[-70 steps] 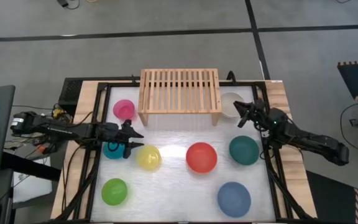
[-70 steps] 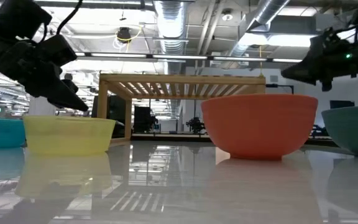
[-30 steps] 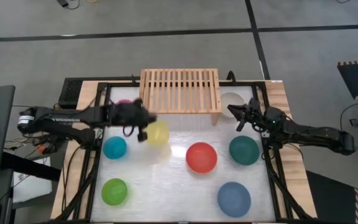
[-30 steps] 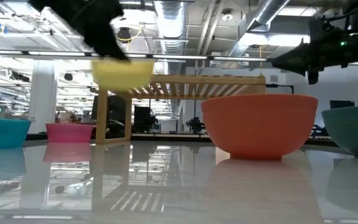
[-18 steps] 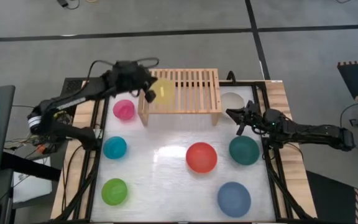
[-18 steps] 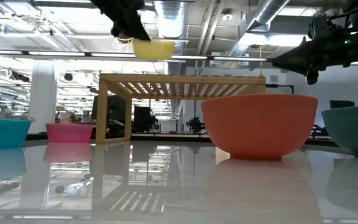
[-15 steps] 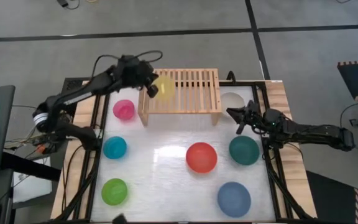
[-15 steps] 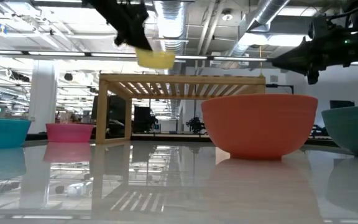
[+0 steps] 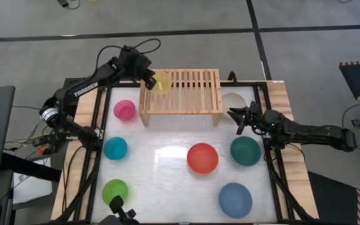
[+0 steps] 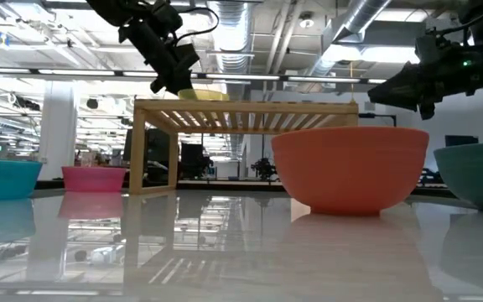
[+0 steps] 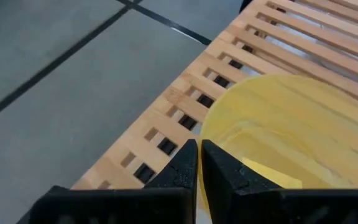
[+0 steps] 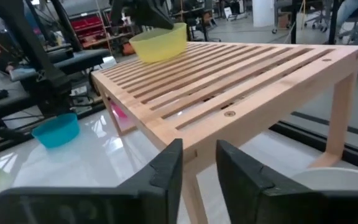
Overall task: Place and stack bowls onto a shelf
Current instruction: Put the yellow bowl on the shelf, then put the white bowl on the shelf
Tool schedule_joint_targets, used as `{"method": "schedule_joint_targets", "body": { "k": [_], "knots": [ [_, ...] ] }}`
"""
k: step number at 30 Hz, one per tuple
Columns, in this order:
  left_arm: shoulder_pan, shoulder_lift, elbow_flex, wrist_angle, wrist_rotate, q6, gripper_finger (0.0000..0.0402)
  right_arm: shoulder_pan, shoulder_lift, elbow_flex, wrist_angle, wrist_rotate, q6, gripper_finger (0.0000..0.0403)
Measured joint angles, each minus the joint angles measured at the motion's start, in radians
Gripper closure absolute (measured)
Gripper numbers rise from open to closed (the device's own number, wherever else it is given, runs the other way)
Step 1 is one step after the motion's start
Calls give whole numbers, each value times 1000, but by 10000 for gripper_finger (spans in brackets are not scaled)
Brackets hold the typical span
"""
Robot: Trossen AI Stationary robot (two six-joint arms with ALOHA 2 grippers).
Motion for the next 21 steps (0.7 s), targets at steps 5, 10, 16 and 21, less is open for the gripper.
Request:
{"method": "schedule_joint_targets", "body": {
  "k": [5, 10, 16, 21],
  "knots": [
    [2, -9, 1, 1, 2, 15, 348, -2, 0, 0, -29, 109, 80, 222],
    [2, -10, 1, 5, 0, 21, 277, -2, 0, 0, -134, 198, 160, 204],
    [-9, -72, 33, 21, -2, 13, 228, -6, 0, 1, -154, 347, 141, 210],
    [-66, -165, 41, 69, -8, 4, 227, -63, 9, 65, -175, 440, 65, 220]
  ]
}}
